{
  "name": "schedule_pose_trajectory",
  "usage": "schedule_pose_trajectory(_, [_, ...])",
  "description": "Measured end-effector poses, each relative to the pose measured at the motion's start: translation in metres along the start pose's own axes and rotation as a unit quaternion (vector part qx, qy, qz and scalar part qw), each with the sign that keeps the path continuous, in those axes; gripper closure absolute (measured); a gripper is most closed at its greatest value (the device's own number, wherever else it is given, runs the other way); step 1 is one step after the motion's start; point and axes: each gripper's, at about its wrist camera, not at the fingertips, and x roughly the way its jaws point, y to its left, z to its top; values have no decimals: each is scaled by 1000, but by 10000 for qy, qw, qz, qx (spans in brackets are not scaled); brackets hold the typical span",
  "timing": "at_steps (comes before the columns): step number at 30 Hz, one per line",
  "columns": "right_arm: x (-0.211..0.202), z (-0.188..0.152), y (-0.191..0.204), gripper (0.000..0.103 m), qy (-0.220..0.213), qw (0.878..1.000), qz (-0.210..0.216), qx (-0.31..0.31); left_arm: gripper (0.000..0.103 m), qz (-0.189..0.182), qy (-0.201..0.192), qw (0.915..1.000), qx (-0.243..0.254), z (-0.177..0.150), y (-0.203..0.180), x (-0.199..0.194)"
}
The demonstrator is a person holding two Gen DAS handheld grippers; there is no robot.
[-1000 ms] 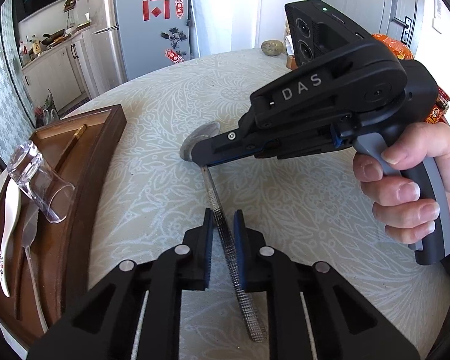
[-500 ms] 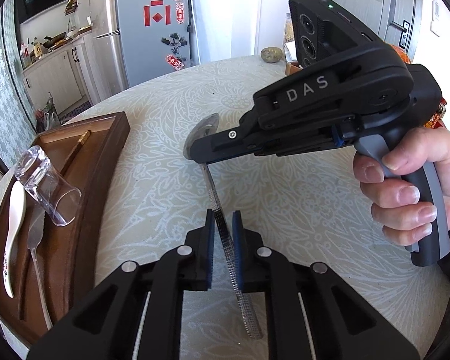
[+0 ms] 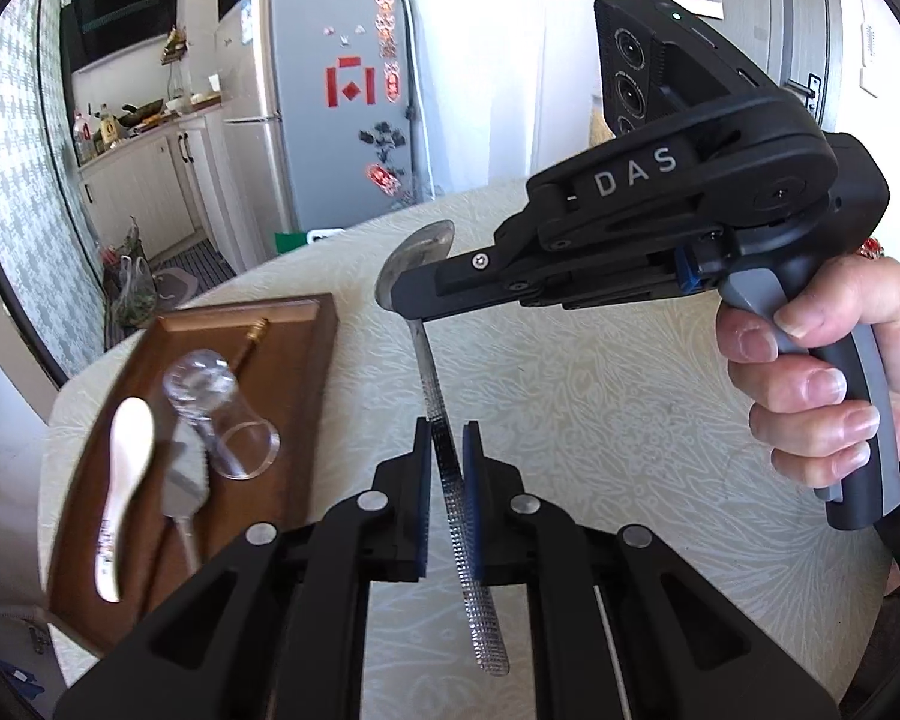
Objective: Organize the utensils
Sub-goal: 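Carry the metal spoon with the left tool over the tray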
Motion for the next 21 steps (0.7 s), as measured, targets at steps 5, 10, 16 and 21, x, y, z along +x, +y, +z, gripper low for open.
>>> schedule_pose_trajectory(5, [24, 16, 38, 101, 42, 9996, 102, -264, 92, 225, -155, 9996, -88, 3, 29, -23])
schedule_pose_trajectory(10, [61, 28, 62, 101, 189, 9988, 178, -405, 92, 450, -193, 9985, -227, 0, 62, -32])
schedule_pose_trajectory(16, [103, 36, 71, 101, 430, 9981, 111, -436, 92, 526, -146, 9974, -479, -11, 96, -27])
schedule_pose_trajectory(21, [125, 35, 68, 101, 582, 9976, -8, -374, 92, 451, -30, 9969, -641, -20, 112, -19])
